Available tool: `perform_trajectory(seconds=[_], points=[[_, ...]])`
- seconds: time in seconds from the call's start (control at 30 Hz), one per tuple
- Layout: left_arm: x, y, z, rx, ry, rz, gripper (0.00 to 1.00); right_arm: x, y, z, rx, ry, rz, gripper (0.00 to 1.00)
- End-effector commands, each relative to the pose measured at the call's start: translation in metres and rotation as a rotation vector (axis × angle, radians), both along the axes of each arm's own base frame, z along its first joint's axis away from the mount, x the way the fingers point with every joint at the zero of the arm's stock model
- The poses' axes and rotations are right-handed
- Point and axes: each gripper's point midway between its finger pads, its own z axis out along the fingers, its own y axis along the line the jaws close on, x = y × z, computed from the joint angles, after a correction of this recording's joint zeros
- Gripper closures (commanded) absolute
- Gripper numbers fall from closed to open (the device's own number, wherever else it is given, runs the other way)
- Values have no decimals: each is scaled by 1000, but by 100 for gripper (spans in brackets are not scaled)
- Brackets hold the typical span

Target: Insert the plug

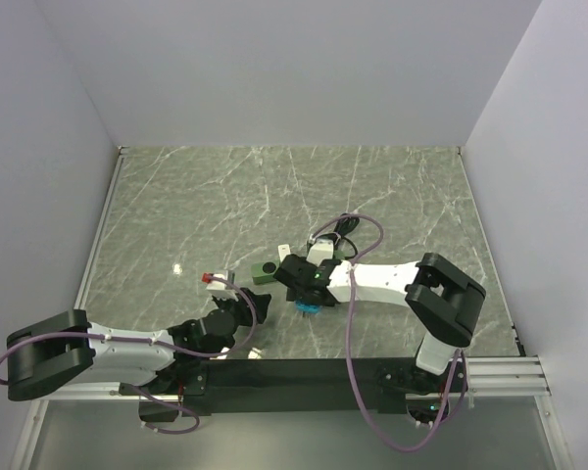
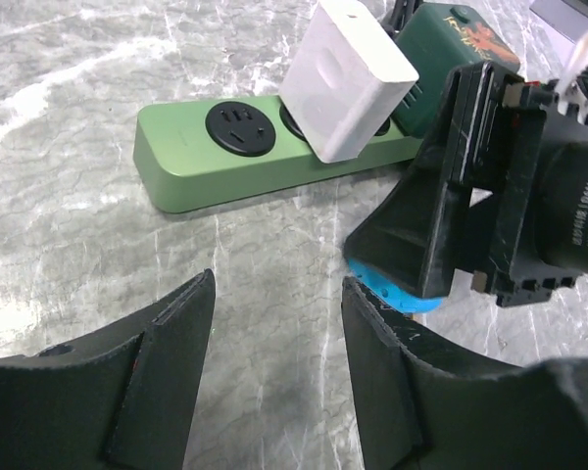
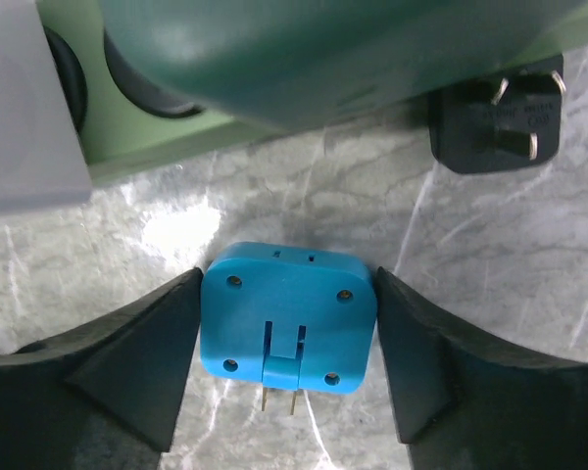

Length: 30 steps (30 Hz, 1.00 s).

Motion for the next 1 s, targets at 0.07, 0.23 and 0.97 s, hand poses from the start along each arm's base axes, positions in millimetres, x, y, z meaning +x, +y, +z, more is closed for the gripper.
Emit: perform_trajectory(seconds=[0.07,0.23,0.97], points=[[-2,-4,10,-29,-40,-32,40,5,-3,-13,8,1,-11,37],[-14,-8,14,-39,-100,-127,44,5,-9,-5,-6,-14,-8,63],[-49,-55,33,-66,-156,-372,48,23,-3,81,139,-215,49,82]])
